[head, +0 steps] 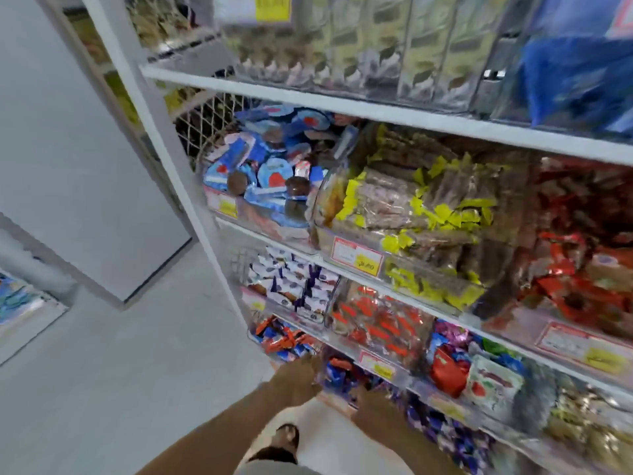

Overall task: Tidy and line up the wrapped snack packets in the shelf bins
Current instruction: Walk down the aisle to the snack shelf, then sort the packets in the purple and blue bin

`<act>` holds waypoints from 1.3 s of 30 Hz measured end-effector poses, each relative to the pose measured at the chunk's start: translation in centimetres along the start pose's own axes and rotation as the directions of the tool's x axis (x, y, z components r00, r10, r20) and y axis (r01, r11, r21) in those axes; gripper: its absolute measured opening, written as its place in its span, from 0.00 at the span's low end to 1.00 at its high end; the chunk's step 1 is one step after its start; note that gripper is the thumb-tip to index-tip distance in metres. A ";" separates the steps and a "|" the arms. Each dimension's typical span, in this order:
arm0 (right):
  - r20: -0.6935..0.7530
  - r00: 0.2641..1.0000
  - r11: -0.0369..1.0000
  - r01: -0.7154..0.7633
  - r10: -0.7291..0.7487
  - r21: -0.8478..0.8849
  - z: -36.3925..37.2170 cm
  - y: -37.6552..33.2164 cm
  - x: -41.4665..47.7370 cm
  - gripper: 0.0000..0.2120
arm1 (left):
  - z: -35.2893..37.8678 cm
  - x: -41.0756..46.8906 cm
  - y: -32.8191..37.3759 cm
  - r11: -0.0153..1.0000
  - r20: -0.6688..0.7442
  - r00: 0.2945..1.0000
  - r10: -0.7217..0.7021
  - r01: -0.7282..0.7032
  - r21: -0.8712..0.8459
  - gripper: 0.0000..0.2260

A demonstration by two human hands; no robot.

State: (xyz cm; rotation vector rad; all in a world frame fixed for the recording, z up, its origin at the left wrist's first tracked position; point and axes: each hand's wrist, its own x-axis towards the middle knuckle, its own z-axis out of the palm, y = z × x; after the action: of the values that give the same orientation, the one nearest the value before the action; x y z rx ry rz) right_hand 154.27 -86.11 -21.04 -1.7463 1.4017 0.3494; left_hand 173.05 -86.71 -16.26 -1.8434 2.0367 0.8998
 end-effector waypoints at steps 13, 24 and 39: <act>-0.061 0.991 0.985 -0.114 0.123 0.127 1.4 1.1 -1.2 0.24 | 5.2 3.8 0.0 0.977 0.193 0.967 0.167 -0.189 0.102 0.21; -0.503 0.862 0.993 -0.103 0.060 -0.058 6.9 13.8 9.6 0.23 | 17.6 15.3 1.3 0.905 -0.212 0.892 0.398 -0.345 0.250 0.23; -0.841 0.325 0.902 0.153 -0.432 -0.404 10.8 20.3 19.2 0.15 | 23.6 27.1 -3.9 0.671 -0.603 0.383 0.700 -0.641 0.372 0.10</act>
State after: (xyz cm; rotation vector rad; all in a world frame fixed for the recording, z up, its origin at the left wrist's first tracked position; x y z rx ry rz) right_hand 145.44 -91.01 -49.22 -2.5436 1.7302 -0.8944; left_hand 167.17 -94.66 -51.05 -1.3582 3.4112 0.1477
